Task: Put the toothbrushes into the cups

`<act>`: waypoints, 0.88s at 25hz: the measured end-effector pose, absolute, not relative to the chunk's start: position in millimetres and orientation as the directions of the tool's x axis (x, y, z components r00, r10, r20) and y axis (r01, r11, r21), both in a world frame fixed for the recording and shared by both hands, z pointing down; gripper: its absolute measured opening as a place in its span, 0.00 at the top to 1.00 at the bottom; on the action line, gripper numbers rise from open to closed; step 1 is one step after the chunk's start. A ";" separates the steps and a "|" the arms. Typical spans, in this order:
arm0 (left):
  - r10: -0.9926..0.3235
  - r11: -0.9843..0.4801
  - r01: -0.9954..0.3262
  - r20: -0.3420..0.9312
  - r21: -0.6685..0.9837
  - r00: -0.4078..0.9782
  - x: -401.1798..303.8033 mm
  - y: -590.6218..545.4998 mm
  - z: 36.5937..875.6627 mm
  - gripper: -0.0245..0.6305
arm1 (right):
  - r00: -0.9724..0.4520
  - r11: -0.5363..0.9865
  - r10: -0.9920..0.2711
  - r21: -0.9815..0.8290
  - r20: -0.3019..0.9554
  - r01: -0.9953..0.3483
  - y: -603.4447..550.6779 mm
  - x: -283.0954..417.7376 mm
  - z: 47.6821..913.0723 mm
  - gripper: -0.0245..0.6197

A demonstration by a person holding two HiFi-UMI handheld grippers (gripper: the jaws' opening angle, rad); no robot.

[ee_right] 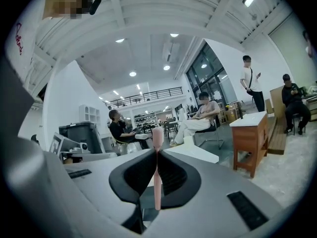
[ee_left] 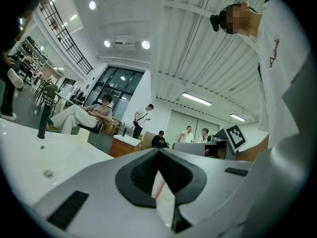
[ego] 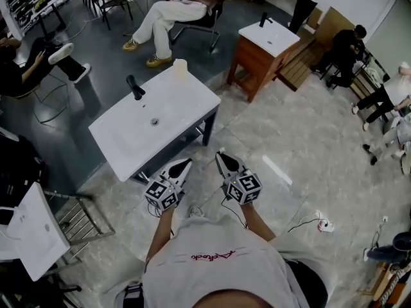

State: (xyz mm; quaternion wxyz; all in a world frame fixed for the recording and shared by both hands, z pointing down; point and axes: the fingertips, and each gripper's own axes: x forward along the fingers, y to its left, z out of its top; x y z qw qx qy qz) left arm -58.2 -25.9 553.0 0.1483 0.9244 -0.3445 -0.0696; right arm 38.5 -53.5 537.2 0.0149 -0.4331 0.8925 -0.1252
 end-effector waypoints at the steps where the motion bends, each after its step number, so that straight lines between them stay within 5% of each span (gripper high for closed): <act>1: -0.656 -0.720 -0.614 -0.028 0.322 0.754 -60.4 -32.1 553.0 0.94 | -0.622 0.591 -0.779 -0.236 0.083 -0.771 -59.3 36.6 537.5 0.95; 22: -0.629 -0.742 -0.586 -0.036 0.326 0.777 -67.5 -67.1 553.3 0.94 | -0.608 0.581 -0.789 -0.218 0.087 -0.784 -89.2 25.8 533.8 0.95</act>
